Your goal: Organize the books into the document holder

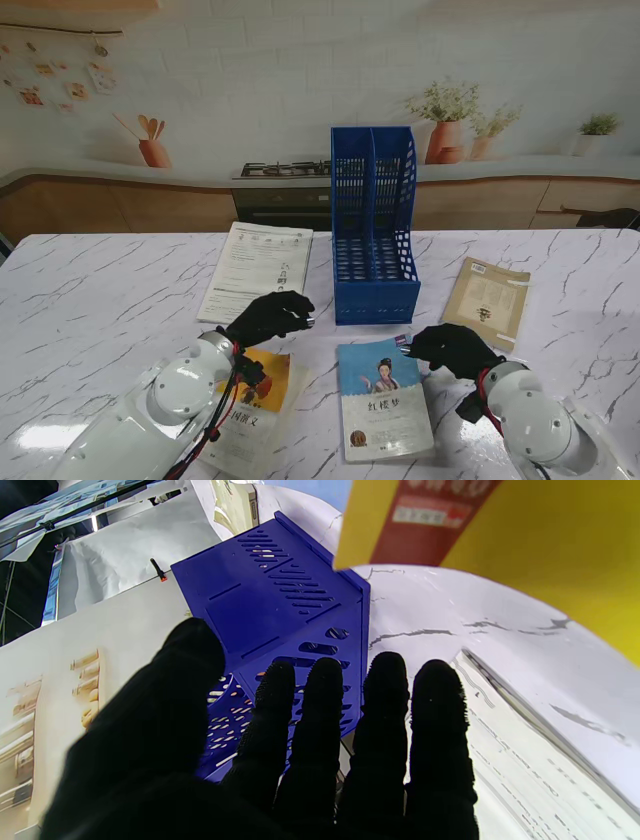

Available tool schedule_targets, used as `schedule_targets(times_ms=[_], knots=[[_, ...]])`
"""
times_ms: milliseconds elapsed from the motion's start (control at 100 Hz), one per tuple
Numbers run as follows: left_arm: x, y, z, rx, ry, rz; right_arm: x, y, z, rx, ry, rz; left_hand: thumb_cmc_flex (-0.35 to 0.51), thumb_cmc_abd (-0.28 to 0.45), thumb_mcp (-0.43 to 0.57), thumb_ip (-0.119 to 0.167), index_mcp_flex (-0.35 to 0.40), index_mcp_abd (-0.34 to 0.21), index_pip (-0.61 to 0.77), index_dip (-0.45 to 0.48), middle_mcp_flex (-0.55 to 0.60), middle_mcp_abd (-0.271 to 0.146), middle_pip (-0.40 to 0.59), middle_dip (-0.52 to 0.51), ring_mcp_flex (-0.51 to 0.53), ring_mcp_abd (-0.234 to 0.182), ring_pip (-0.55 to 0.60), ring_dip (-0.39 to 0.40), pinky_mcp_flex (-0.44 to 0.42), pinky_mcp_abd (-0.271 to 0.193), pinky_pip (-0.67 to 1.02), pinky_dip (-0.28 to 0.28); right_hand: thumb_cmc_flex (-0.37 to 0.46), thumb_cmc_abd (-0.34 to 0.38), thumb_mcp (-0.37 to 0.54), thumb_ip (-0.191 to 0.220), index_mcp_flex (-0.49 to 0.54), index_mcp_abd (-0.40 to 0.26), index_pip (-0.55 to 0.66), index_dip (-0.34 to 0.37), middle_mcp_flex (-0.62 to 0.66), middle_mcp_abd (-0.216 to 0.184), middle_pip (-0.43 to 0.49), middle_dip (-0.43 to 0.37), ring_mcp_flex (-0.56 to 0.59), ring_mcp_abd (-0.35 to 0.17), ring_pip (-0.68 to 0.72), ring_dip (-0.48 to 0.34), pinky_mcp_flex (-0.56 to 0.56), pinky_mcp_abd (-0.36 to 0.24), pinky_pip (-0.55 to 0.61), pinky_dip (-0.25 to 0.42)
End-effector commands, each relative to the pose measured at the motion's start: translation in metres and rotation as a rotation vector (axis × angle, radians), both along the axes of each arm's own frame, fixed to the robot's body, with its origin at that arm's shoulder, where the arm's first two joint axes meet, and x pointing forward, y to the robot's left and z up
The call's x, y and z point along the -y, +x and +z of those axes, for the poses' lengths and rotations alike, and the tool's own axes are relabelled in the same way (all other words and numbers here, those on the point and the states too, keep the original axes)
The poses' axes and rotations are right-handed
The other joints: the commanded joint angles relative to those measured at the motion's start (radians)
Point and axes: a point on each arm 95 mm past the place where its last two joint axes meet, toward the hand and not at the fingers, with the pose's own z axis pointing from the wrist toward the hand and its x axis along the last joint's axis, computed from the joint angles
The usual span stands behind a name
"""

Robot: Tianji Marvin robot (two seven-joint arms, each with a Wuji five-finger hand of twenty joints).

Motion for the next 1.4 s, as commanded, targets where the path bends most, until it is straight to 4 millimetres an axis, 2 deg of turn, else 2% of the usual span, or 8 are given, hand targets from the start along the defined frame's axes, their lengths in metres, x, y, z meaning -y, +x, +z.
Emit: schedule_targets(times_ms=[0,30,70,90,340,560,1000,1390], knots=[[0.015,-0.002,0.003,-0.006,-0.039,-0.027,-0.001,0.0,-0.001,-0.003,-0.008,-0.033,-0.048,-0.041,0.005,-0.041,0.004,0.035,-0.029,-0.026,0.001,0.024,0.014,-0.023,0.035,0.035,0.03,-0.023,0.053,0.007,0.051,-0.016,-0.034,-0.035,0.014,0.034,-0.015,0.031,-0.018,-0.004,-0.011,0.017,0.016,0.005,0.028,0.016,0.014,-0.017,0.056,-0.051,0.032,0.008],[0.016,-0.002,0.002,-0.015,-0.042,-0.027,0.0,0.001,-0.002,-0.008,-0.017,-0.04,-0.064,-0.036,-0.006,-0.044,0.0,0.055,-0.054,-0.044,-0.004,0.039,0.007,-0.042,0.04,0.05,0.034,-0.046,0.075,0.01,0.05,-0.034,-0.042,-0.037,0.014,0.033,-0.018,0.039,-0.021,-0.004,-0.014,0.022,0.017,0.004,0.022,0.019,0.008,-0.021,0.064,-0.047,0.033,0.006],[0.018,-0.002,0.002,-0.028,-0.047,-0.027,0.001,0.002,-0.003,-0.016,-0.029,-0.046,-0.08,-0.027,-0.017,-0.047,-0.002,0.075,-0.064,-0.052,-0.002,0.053,0.007,-0.049,0.042,0.063,0.036,-0.056,0.092,0.014,0.051,-0.042,-0.292,-0.163,0.515,-0.015,-0.008,0.063,-0.026,0.008,-0.007,0.035,0.038,-0.008,0.032,0.022,0.011,-0.042,0.096,-0.042,0.05,-0.039],[0.019,-0.002,0.001,-0.036,-0.051,-0.025,0.001,0.002,-0.003,-0.021,-0.033,-0.048,-0.084,-0.022,-0.02,-0.048,-0.002,0.083,-0.066,-0.053,-0.002,0.06,0.007,-0.05,0.042,0.069,0.035,-0.058,0.095,0.016,0.051,-0.043,-0.311,-0.167,0.539,-0.019,-0.013,0.074,-0.029,0.006,-0.012,0.042,0.036,-0.009,0.03,0.022,0.009,-0.044,0.103,-0.043,0.049,-0.04],[0.027,-0.002,-0.007,-0.145,-0.071,-0.018,-0.002,0.0,-0.01,-0.107,-0.043,-0.077,-0.003,0.15,-0.387,-0.018,-0.045,0.201,-0.142,-0.085,-0.051,0.148,0.03,-0.089,0.034,0.128,0.087,-0.135,0.184,0.039,0.104,-0.114,-0.398,-0.113,0.507,-0.028,-0.003,0.209,-0.075,-0.025,-0.016,0.144,0.068,-0.058,0.065,0.064,0.015,-0.07,0.209,-0.049,0.071,-0.061],[0.033,-0.004,-0.011,-0.248,-0.066,-0.016,-0.006,0.0,-0.011,-0.175,-0.076,-0.064,0.014,0.198,-0.457,-0.012,-0.036,0.287,-0.167,-0.1,-0.029,0.207,0.073,-0.085,0.092,0.155,0.136,-0.13,0.283,0.011,0.117,-0.162,-0.419,-0.107,0.509,-0.03,-0.005,0.289,-0.1,-0.05,-0.02,0.218,0.081,-0.084,0.08,0.108,0.017,-0.099,0.252,-0.092,0.069,-0.1],[0.038,-0.014,-0.015,-0.478,0.003,-0.008,-0.019,-0.002,-0.02,-0.26,-0.08,-0.058,0.109,0.22,-0.446,0.002,0.0,0.357,-0.117,-0.083,0.046,0.247,0.141,-0.067,0.197,0.164,0.216,-0.123,0.492,-0.045,0.078,-0.42,-0.382,-0.1,0.491,-0.026,0.005,0.372,-0.105,-0.077,-0.015,0.297,0.092,-0.093,0.106,0.153,0.044,-0.168,0.353,-0.173,0.088,-0.21],[0.048,-0.017,-0.024,-0.575,0.007,-0.044,-0.026,-0.007,-0.03,-0.294,-0.063,-0.044,0.136,0.233,-0.417,0.009,-0.014,0.375,-0.148,-0.099,0.009,0.276,0.125,-0.097,0.19,0.172,0.226,-0.122,0.496,-0.054,0.089,-0.456,-0.336,-0.084,0.469,-0.023,0.003,0.386,-0.106,-0.085,-0.026,0.307,0.097,-0.09,0.119,0.144,0.012,-0.187,0.403,-0.217,0.076,-0.259]])
